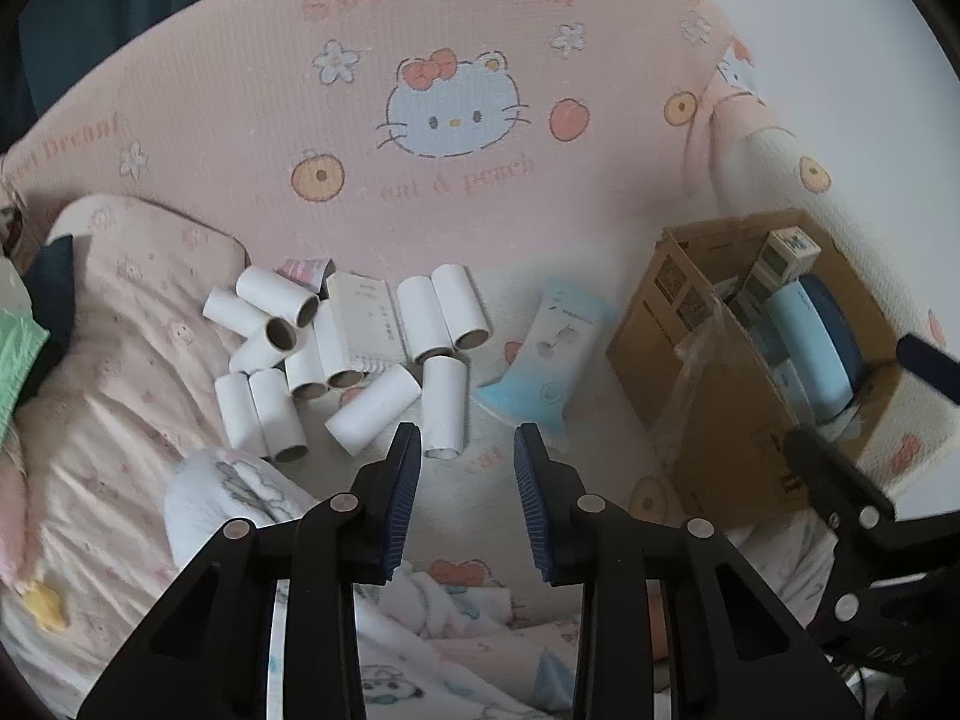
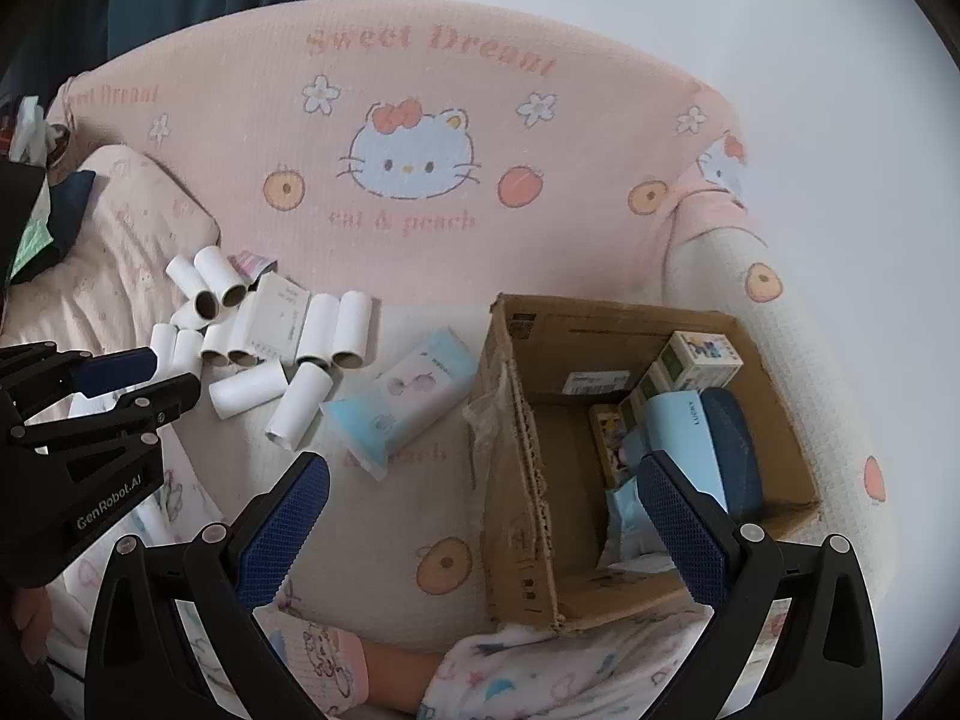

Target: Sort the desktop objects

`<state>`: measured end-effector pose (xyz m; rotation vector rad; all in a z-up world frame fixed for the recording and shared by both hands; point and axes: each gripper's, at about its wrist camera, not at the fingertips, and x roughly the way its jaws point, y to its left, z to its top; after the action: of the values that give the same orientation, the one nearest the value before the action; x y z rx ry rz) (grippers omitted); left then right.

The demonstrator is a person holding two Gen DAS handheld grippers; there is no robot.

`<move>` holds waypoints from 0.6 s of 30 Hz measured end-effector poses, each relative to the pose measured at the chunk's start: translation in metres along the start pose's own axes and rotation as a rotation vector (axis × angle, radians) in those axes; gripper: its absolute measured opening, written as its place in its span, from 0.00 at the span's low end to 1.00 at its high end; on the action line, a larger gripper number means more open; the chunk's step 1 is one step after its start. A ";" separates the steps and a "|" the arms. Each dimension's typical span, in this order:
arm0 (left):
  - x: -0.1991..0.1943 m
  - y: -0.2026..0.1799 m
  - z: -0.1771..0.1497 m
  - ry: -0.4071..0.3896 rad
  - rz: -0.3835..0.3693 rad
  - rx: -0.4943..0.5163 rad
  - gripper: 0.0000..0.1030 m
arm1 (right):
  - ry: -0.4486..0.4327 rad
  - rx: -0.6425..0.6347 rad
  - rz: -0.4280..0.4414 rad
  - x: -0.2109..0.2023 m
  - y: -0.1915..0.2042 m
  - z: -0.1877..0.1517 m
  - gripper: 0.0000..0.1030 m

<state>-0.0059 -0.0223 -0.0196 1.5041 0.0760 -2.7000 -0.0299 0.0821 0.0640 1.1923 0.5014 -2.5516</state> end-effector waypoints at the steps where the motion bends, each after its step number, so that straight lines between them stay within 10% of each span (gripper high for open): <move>1: 0.002 0.002 0.000 -0.006 -0.006 -0.011 0.35 | 0.005 0.000 0.003 0.003 0.001 0.000 0.99; 12: 0.026 0.023 -0.011 -0.248 0.041 -0.043 0.36 | 0.045 -0.005 0.083 0.038 0.022 0.003 0.99; 18: 0.073 0.035 -0.015 -0.068 0.017 -0.071 0.37 | 0.020 -0.013 0.148 0.051 0.037 0.006 0.99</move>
<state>-0.0293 -0.0579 -0.0904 1.3869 0.1540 -2.7013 -0.0517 0.0413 0.0208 1.2051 0.4169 -2.4102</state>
